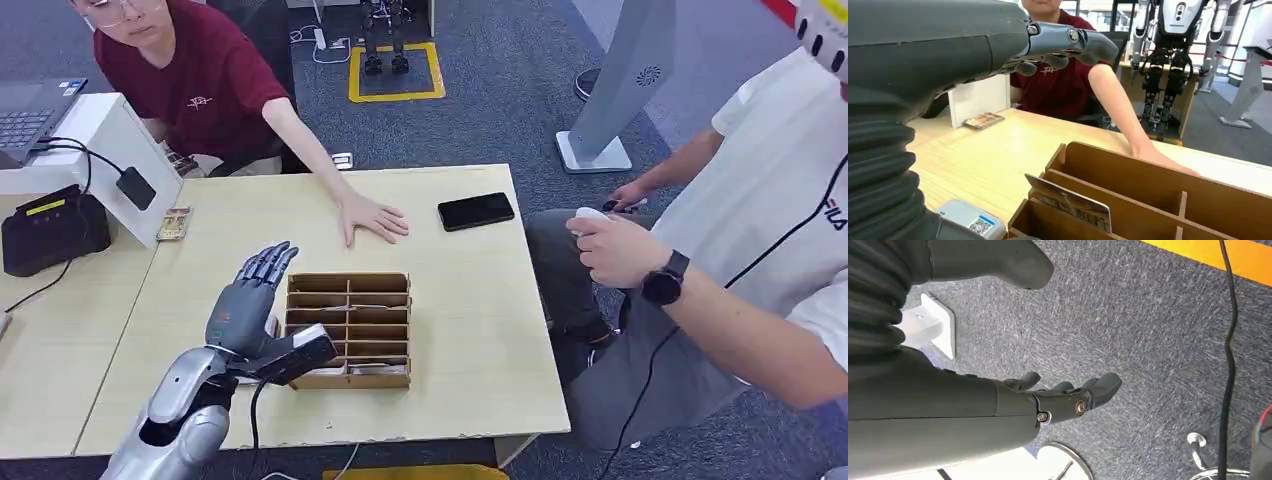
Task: Pass the card to the sensor for recognition and then transmit it.
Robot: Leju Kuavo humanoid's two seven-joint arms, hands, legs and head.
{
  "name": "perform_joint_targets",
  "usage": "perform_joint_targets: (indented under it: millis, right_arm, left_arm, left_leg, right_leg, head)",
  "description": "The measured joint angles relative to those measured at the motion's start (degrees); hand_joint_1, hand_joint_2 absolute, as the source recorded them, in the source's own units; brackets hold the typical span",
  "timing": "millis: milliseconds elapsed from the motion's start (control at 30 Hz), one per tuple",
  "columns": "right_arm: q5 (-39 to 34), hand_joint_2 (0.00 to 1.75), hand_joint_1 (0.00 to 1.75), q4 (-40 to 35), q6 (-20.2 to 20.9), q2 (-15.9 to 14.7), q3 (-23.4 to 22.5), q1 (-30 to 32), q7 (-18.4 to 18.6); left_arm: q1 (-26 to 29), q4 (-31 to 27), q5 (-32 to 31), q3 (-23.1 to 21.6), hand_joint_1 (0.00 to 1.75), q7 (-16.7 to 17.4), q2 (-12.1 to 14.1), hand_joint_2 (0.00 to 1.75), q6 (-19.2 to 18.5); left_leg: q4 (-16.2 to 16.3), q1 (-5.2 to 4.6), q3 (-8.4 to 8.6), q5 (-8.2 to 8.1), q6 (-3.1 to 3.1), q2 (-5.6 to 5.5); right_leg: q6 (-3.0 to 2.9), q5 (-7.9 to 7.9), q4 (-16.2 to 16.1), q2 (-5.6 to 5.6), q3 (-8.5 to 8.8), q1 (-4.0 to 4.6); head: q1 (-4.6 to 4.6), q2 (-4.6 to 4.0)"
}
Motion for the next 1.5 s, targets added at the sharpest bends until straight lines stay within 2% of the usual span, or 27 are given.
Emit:
perform_joint_targets:
  millis: [433, 467, 1500]
  right_arm:
    - [0.00, 1.75, 0.00, 0.00, 0.00, 0.00, 0.00, -0.13, -0.02]
    - [0.00, 1.75, 0.00, 0.00, 0.00, 0.00, 0.00, -0.13, -0.07]
    - [0.00, 1.75, 0.00, 0.00, 0.02, 0.00, 0.00, -0.25, -0.18]
  left_arm:
    - [0.01, 0.70, 0.00, -0.26, 0.00, -0.81, 0.00, 1.75, -0.28]
    - [0.02, 0.77, 0.00, -0.33, 1.75, -0.85, 0.00, 1.75, -0.35]
    - [0.02, 1.73, 0.53, -0.92, 1.75, -1.25, 0.02, 1.75, -0.68]
  left_leg:
    - [0.00, 0.00, 0.00, 0.00, 0.00, 0.00]
    - [0.00, 0.00, 0.00, 0.00, 0.00, 0.00]
    - [0.00, 0.00, 0.00, 0.00, 0.00, 0.00]
  right_leg:
    - [0.00, 0.00, 0.00, 0.00, 0.00, 0.00]
    - [0.00, 0.00, 0.00, 0.00, 0.00, 0.00]
    - [0.00, 0.00, 0.00, 0.00, 0.01, 0.00]
  head:
    - [0.00, 0.00]
    - [0.00, 0.00]
    - [0.00, 0.00]
